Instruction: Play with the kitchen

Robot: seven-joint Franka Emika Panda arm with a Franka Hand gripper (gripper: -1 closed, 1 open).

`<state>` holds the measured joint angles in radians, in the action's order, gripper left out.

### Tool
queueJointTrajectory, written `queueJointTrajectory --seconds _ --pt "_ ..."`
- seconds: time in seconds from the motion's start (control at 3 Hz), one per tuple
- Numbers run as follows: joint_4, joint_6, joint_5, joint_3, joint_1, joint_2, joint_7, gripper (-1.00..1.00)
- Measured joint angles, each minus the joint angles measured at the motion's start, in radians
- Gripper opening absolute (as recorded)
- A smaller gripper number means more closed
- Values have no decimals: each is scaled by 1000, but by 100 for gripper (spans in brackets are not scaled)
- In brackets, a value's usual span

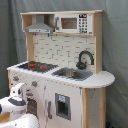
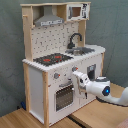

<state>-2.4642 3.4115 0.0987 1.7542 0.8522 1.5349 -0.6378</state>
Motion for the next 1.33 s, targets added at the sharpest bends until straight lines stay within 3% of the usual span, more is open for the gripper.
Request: queueJointTrajectory --seconds 0.33,1.33 --pt "0 0 0 0 0 0 0 -100" --pt "5 -265 3 -17 -139 -12 -29 -100"
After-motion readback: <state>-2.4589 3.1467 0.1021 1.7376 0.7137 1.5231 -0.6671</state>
